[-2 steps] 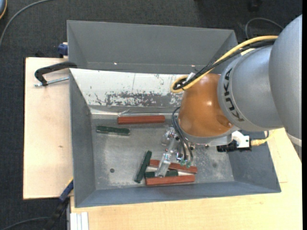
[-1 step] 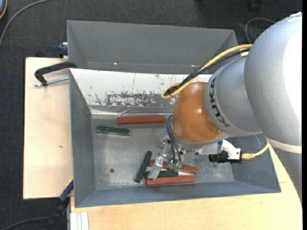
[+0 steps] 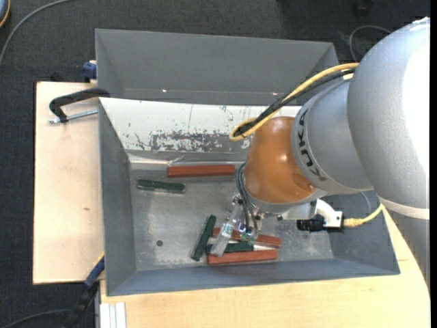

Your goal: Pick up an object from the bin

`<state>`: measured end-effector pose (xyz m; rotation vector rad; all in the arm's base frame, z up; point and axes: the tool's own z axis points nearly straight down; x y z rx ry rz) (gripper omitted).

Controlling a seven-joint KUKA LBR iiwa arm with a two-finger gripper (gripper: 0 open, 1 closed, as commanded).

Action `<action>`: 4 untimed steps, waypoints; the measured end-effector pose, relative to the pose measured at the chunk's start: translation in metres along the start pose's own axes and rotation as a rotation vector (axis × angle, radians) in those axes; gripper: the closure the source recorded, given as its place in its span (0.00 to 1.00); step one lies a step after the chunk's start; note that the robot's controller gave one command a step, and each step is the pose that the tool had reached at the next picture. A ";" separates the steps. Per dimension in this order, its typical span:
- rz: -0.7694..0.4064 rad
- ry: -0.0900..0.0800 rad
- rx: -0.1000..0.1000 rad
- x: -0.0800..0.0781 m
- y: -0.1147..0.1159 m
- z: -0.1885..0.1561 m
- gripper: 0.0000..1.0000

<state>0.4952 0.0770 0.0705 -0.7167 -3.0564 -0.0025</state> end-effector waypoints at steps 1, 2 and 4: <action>0.000 -0.002 -0.001 0.000 0.000 0.000 1.00; -0.001 -0.007 -0.004 -0.001 0.002 -0.032 1.00; -0.005 -0.008 -0.004 -0.003 0.005 -0.080 1.00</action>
Offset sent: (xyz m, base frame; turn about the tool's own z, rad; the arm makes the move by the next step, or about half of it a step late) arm 0.0000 0.0000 0.0000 0.0000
